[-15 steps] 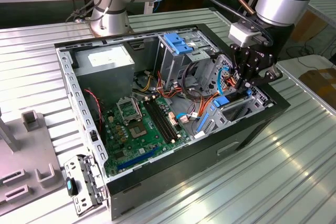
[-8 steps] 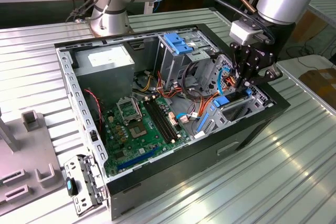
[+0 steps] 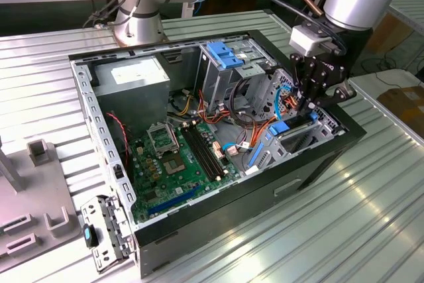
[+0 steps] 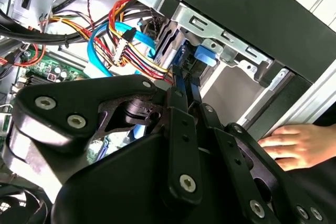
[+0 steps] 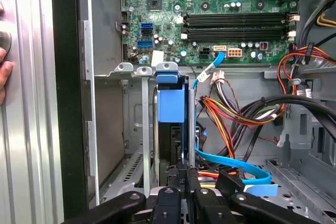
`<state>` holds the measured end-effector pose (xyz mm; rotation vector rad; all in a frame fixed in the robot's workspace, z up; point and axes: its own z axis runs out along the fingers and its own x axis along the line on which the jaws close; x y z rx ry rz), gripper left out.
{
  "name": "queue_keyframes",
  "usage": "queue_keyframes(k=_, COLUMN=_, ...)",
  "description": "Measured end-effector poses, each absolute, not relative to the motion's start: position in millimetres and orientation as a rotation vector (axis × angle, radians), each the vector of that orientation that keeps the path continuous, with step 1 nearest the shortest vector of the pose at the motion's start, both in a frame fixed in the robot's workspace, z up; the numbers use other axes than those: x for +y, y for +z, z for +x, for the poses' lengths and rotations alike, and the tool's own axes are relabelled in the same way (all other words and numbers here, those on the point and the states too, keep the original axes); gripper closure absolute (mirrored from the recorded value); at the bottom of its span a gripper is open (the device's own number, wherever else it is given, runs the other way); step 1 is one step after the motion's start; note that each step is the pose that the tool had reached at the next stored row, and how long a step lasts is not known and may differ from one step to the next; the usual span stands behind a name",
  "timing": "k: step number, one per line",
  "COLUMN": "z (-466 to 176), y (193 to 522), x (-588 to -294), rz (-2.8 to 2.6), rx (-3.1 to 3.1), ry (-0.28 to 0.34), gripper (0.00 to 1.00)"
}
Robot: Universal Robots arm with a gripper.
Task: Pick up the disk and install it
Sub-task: 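Insert the first disk wire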
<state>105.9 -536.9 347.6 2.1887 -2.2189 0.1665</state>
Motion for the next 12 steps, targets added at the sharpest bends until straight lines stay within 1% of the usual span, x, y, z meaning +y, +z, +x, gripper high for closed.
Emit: queue_keyframes(k=12, z=107.8, y=341.6, x=-536.9, rz=2.191, rx=-2.224, ry=0.154, gripper=0.83)
